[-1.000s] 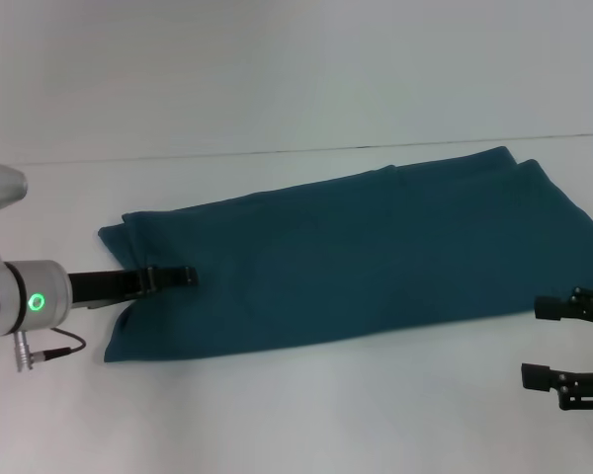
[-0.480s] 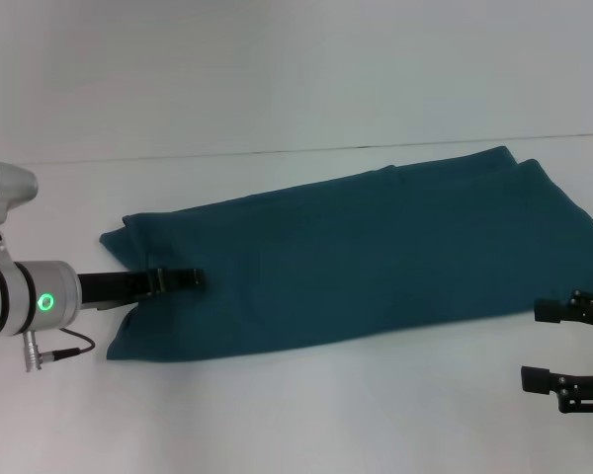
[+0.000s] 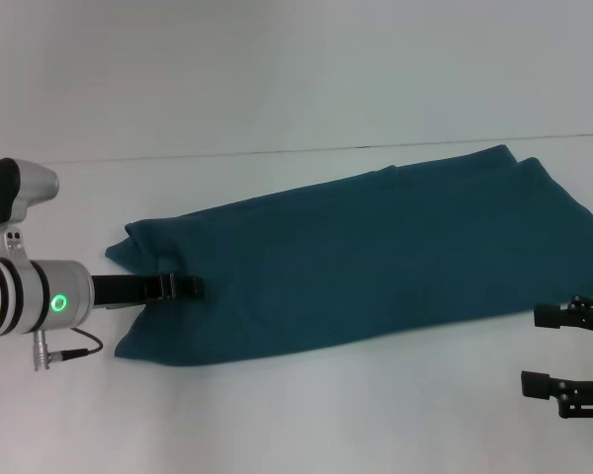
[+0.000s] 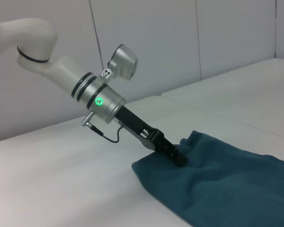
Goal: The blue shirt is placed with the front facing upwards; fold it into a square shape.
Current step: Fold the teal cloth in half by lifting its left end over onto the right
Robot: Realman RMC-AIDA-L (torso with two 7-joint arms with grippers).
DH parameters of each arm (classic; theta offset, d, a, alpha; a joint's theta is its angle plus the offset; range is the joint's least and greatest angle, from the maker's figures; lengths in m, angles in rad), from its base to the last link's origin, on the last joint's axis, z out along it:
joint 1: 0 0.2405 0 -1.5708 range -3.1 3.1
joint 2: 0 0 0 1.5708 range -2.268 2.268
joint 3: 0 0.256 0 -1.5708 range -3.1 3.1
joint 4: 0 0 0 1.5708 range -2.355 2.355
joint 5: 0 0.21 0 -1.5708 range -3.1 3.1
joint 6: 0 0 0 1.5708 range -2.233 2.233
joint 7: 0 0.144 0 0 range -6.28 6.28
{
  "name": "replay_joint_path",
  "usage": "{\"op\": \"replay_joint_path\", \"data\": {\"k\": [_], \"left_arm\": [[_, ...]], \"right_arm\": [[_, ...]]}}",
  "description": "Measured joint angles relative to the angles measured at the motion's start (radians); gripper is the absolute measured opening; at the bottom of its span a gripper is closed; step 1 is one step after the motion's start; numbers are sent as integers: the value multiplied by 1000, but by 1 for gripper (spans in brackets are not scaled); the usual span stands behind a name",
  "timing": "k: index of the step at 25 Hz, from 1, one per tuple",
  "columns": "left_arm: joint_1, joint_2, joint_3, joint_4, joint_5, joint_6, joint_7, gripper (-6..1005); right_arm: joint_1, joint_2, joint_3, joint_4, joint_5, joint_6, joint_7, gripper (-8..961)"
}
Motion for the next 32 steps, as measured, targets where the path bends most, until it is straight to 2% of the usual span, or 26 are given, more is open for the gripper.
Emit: {"op": "replay_joint_path", "data": {"k": [4, 10, 16, 26, 32], "left_arm": [[6, -3, 1, 19, -6, 8, 0, 477], [16, -4, -2, 43, -7, 10, 1, 266], [60, -5, -4, 110, -25, 10, -6, 71], [131, -6, -2, 231, -43, 64, 2, 62], [157, -7, 2, 284, -46, 103, 12, 62]], "right_arm": [[-1, 0, 5, 1, 0, 0, -1, 917], [-2, 0, 8, 1, 0, -1, -1, 917], [0, 0, 9, 2, 0, 7, -1, 916], [16, 1, 4, 40, 7, 118, -14, 916], [50, 2, 5, 91, 9, 190, -28, 917]]}}
